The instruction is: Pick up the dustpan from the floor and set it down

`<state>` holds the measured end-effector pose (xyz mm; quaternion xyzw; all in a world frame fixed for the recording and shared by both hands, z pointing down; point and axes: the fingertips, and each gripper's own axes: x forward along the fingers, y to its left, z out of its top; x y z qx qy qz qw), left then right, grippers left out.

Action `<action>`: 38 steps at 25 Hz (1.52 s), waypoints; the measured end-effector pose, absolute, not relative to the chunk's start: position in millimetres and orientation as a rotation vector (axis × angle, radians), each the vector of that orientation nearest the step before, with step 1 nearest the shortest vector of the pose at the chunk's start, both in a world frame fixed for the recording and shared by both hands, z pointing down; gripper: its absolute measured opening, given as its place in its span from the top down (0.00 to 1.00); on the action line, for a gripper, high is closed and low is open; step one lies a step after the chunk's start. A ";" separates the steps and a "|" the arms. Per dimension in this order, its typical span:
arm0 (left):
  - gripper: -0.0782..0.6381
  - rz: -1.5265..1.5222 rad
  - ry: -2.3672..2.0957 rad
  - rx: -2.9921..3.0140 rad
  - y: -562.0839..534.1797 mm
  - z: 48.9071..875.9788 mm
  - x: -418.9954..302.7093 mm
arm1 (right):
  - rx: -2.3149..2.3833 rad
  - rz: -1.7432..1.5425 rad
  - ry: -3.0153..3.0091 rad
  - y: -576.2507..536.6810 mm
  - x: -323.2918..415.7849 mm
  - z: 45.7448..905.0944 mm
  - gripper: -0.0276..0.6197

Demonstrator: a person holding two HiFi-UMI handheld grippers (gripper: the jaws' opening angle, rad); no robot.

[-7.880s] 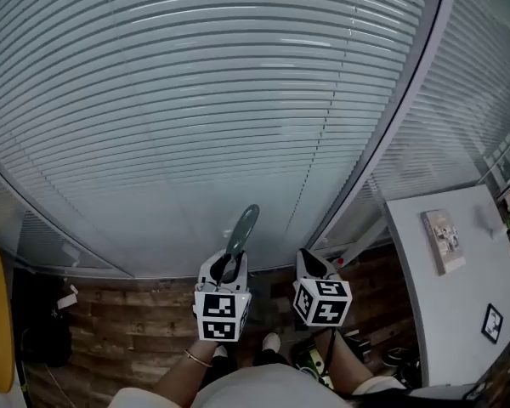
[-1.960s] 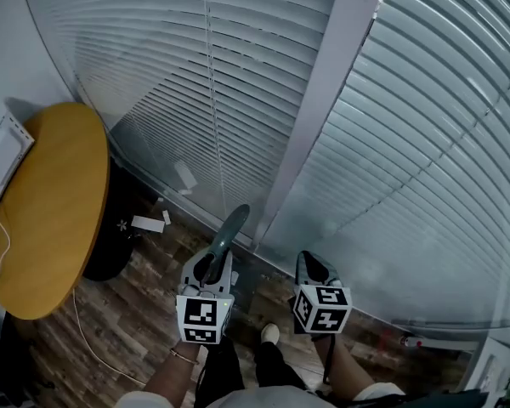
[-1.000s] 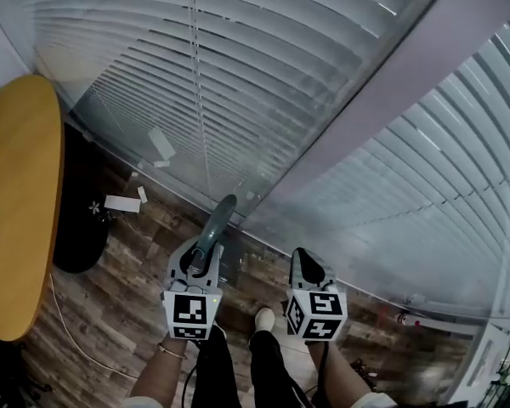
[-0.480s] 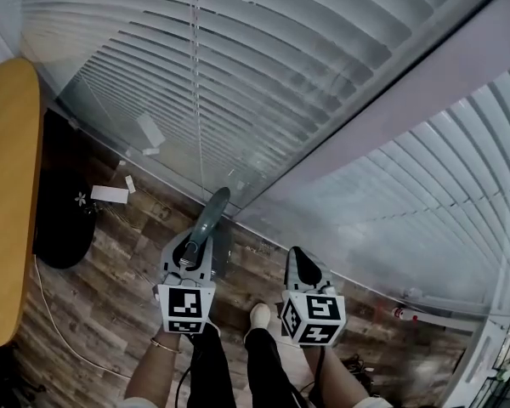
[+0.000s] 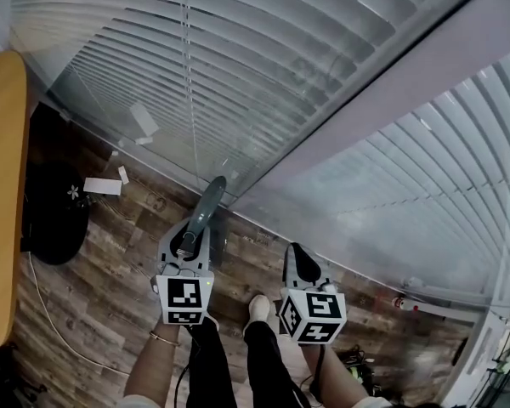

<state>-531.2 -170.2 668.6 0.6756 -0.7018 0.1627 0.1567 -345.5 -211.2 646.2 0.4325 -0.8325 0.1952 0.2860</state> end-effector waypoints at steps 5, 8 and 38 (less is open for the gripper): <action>0.77 0.455 -2.016 1.934 -171.3 674.7 -529.6 | 1.154 0.523 -2.215 -210.4 -342.3 651.8 0.91; 0.77 0.448 -2.014 1.938 -173.9 677.2 -527.3 | 1.157 0.524 -2.209 -208.6 -341.5 653.3 0.91; 0.75 0.313 -1.943 1.980 -201.2 687.6 -526.3 | 1.139 0.526 -2.193 -208.1 -357.3 663.3 0.91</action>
